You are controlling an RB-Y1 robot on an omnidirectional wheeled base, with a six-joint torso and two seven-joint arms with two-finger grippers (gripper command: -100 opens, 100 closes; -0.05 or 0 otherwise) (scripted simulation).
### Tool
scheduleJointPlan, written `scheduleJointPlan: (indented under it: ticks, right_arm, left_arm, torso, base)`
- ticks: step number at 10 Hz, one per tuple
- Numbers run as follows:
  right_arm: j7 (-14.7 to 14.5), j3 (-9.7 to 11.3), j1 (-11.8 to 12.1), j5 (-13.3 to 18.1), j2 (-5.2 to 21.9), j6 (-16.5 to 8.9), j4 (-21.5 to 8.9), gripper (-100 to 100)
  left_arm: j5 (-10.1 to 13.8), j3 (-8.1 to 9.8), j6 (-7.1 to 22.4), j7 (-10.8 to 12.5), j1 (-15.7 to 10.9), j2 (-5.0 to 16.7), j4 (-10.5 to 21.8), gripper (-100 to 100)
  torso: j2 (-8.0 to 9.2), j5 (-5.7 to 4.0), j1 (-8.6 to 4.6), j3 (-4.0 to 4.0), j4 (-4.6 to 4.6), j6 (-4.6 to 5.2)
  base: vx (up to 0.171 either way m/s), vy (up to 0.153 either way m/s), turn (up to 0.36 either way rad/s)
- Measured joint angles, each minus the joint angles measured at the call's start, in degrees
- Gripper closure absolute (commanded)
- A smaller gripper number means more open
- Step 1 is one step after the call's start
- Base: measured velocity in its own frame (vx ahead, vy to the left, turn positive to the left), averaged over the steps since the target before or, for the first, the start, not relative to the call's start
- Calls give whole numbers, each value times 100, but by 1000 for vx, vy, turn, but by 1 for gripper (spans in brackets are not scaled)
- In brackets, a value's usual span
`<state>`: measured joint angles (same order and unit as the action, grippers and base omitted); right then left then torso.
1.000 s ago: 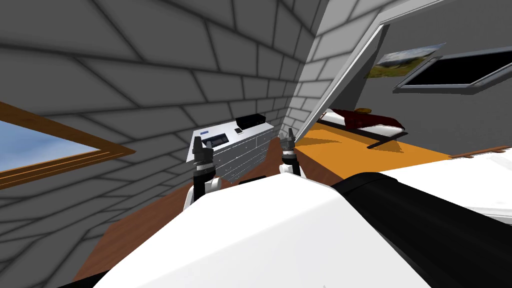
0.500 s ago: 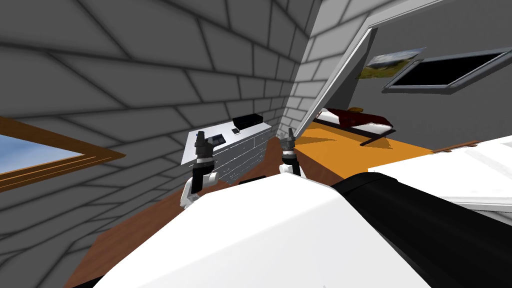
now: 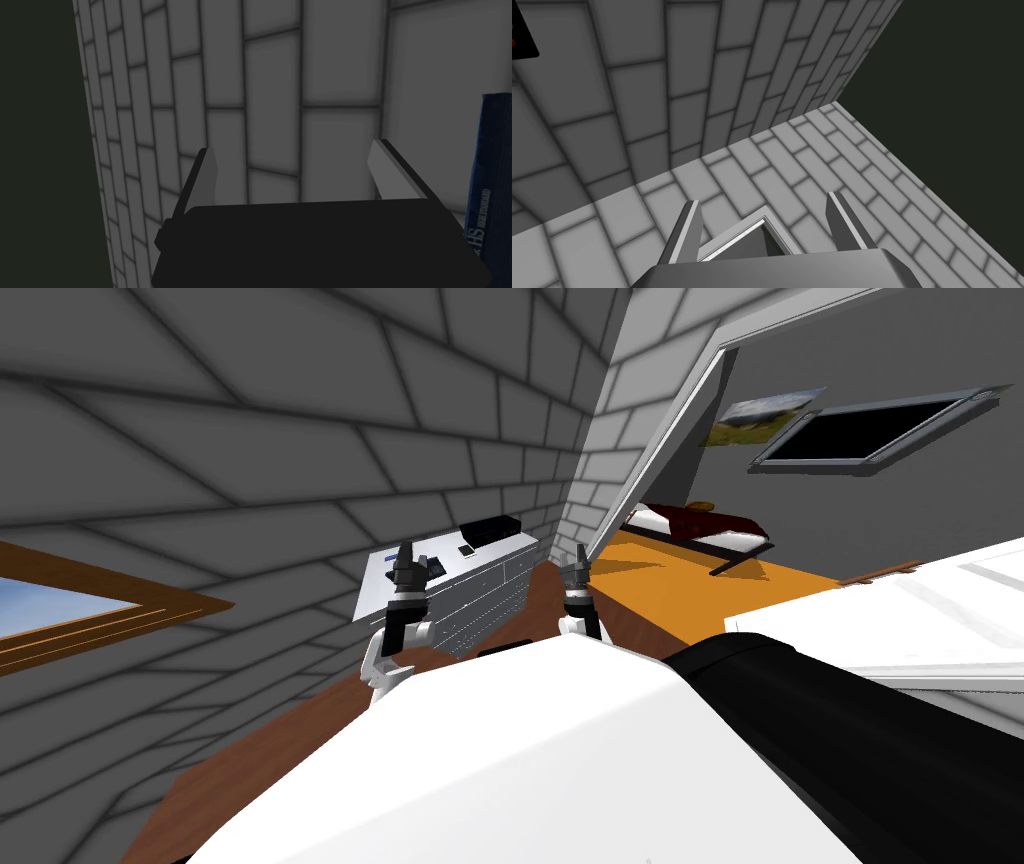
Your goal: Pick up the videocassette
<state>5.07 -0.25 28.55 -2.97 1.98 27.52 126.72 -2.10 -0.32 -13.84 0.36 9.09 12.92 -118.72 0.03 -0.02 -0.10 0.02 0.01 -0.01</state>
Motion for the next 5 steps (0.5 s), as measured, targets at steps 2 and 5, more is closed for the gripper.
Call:
scheduleJointPlan:
  ticks: [2, 5]
  right_arm:
    - [0, 0, 0, 0, 0, 0, 0, 0]
    - [0, 0, 0, 0, 0, 0, 0, 0]
  left_arm:
    - [102, 57, 232, 4, -342, 182, 172, -100]
    - [242, 103, 621, -38, -859, 415, 518, -100]
  torso:
    - [-1, -1, -4, -1, 0, 0]
    - [-1, -1, -4, -1, -1, 1]
  base:
    - [-9, -36, -57]
    - [-10, -33, -50]
